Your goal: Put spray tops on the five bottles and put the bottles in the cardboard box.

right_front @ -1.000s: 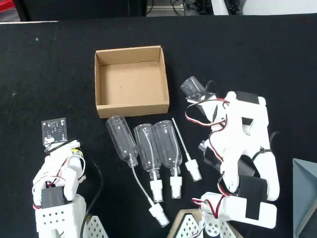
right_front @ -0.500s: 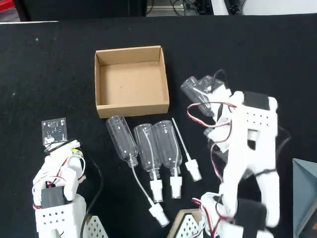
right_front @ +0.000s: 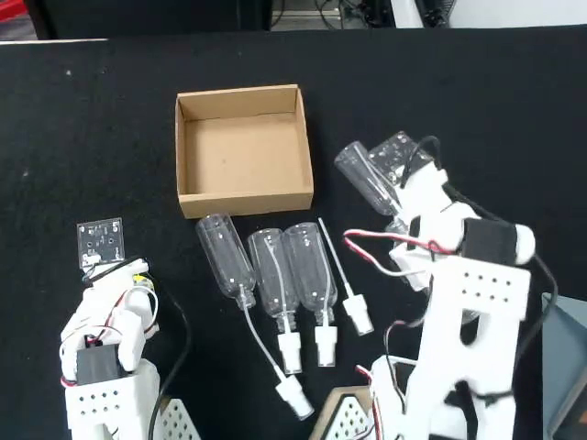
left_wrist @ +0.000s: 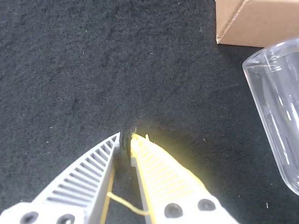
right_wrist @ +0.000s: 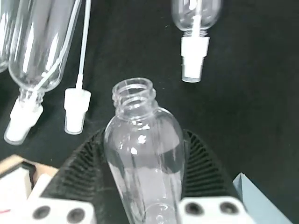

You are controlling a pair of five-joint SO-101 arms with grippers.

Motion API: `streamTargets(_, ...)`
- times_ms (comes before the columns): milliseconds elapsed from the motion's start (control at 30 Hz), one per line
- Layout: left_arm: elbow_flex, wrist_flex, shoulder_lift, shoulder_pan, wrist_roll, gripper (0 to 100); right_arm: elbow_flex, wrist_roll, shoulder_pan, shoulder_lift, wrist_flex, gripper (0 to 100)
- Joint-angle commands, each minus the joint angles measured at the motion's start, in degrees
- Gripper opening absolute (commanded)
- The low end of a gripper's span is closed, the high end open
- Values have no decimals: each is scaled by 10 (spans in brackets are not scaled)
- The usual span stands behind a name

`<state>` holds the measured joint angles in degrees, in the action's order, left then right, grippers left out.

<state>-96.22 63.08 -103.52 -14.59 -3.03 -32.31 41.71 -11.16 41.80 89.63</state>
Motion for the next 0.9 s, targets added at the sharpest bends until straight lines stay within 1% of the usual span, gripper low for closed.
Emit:
streamTargets(0, -13, -14, -4, -6, 2, 29, 0, -34, -8, 45, -17, 64)
streamTargets(233, -13, -14, -4, -6, 2, 29, -80, -91, -9, 96, -93, 64)
streamTargets(433, -13, -14, -4, -6, 2, 29, -171, -149, -7, 186, -175, 64)
streamTargets(800, -13, -14, -4, -6, 2, 29, -269, -154, -7, 324, -236, 64)
streamTargets(867, -13, -14, -4, -6, 2, 29, -292, -171, -7, 349, -257, 64)
